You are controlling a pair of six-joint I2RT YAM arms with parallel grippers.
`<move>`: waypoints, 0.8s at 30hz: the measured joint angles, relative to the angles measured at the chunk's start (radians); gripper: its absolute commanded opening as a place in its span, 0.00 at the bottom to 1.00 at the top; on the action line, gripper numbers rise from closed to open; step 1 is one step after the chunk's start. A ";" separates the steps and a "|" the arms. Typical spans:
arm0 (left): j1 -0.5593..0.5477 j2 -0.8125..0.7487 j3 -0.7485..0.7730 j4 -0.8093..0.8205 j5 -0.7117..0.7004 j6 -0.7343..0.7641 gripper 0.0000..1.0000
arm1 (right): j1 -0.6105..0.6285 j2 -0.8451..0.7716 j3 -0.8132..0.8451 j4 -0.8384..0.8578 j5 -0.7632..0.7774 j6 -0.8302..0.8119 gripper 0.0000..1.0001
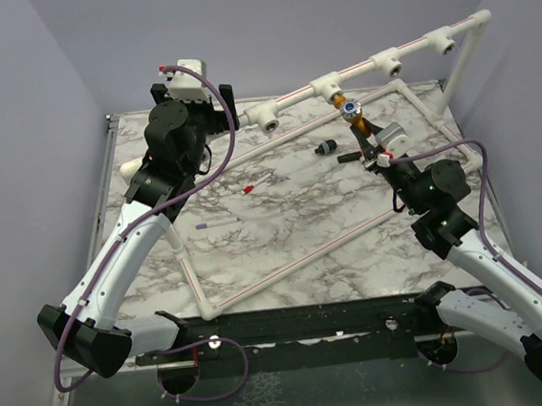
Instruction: Install the water faucets
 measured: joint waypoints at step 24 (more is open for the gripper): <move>0.000 0.000 0.000 0.000 0.001 0.003 0.98 | -0.006 0.010 0.001 0.033 0.045 0.303 0.01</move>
